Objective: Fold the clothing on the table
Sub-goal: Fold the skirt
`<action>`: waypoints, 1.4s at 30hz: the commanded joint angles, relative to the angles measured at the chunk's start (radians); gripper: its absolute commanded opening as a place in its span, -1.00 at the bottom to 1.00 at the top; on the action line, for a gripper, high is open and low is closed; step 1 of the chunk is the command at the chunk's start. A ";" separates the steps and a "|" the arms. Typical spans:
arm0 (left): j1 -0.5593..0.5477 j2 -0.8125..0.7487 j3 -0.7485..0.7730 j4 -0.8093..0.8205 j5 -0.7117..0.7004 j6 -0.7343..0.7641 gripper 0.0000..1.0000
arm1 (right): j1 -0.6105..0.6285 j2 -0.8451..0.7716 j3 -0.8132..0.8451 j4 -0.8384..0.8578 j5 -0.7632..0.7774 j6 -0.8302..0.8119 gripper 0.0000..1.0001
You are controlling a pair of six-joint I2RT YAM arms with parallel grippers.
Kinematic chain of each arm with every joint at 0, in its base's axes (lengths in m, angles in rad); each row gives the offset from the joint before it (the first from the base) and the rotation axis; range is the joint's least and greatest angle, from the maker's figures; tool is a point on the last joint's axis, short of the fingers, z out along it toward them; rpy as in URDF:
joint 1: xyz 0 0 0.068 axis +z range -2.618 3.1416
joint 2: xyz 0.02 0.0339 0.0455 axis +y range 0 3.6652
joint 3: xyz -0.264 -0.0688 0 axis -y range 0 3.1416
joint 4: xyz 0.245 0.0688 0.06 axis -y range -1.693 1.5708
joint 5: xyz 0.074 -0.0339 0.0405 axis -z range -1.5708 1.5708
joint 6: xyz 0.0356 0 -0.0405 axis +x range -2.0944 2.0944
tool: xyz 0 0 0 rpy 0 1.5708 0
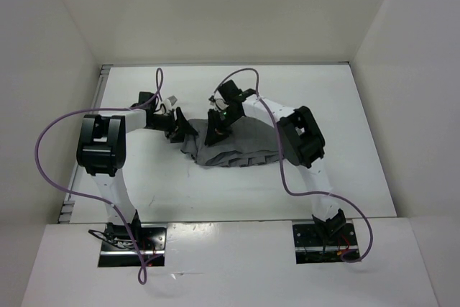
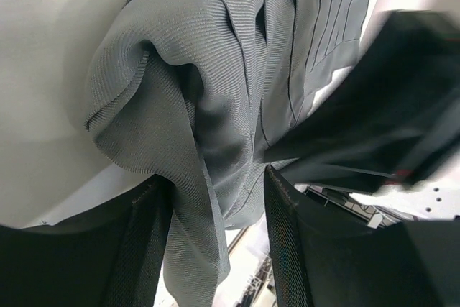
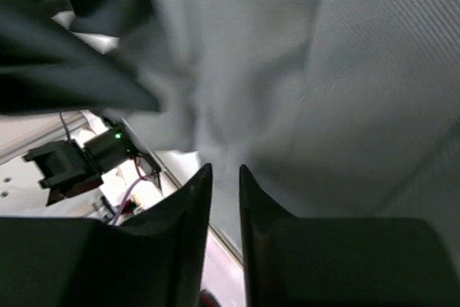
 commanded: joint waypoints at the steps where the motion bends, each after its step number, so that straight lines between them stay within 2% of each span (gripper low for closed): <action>1: -0.003 -0.042 -0.016 0.011 0.041 -0.002 0.18 | 0.024 0.049 0.050 0.023 -0.057 0.019 -0.50; 2: -0.003 -0.042 -0.016 0.011 0.041 -0.002 0.18 | 0.034 0.058 0.050 0.038 -0.058 0.028 -0.61; 6: -0.003 -0.042 -0.026 0.032 0.041 -0.013 0.18 | 0.034 0.104 0.050 0.083 -0.113 0.054 -0.74; 11: -0.037 -0.031 -0.036 0.052 0.026 -0.024 0.12 | 0.043 0.150 0.050 0.148 -0.154 0.115 -0.77; 14: -0.048 -0.005 -0.045 0.074 0.006 -0.034 -0.14 | 0.052 0.172 0.050 0.167 -0.163 0.138 -0.80; 17: -0.066 0.032 -0.066 0.117 -0.003 -0.064 -0.14 | 0.061 0.190 0.069 0.176 -0.163 0.147 -0.83; 20: -0.088 0.061 -0.054 0.127 -0.038 -0.074 -0.28 | 0.061 0.190 0.070 0.176 -0.173 0.148 -0.85; 25: -0.118 0.106 -0.017 0.118 -0.089 -0.074 -0.28 | 0.061 0.190 0.050 0.185 -0.173 0.148 -0.85; 26: -0.118 0.115 -0.017 0.118 -0.109 -0.074 -0.33 | 0.061 0.190 0.050 0.185 -0.173 0.148 -0.85; 28: -0.138 0.124 -0.008 0.108 -0.158 -0.074 -0.56 | 0.061 0.181 0.040 0.185 -0.173 0.148 -0.85; 29: -0.138 0.133 -0.008 0.107 -0.170 -0.074 -0.88 | 0.061 0.181 0.040 0.185 -0.173 0.148 -0.85; 30: -0.147 0.133 0.001 0.107 -0.199 -0.074 -1.00 | 0.061 0.170 0.040 0.175 -0.173 0.138 -0.85; 32: -0.148 0.133 0.001 0.107 -0.236 -0.084 -1.00 | 0.061 0.150 0.040 0.164 -0.163 0.119 -0.85; 34: -0.148 0.107 0.001 0.083 -0.296 -0.084 -1.00 | 0.052 0.106 0.040 0.117 -0.136 0.089 -0.74; 38: -0.117 0.022 0.001 0.074 -0.322 -0.084 -1.00 | 0.031 -0.012 0.019 0.032 -0.035 0.028 -0.32; 42: -0.095 -0.040 0.039 0.020 -0.310 -0.070 -1.00 | -0.017 -0.144 -0.024 -0.042 0.154 -0.009 -0.22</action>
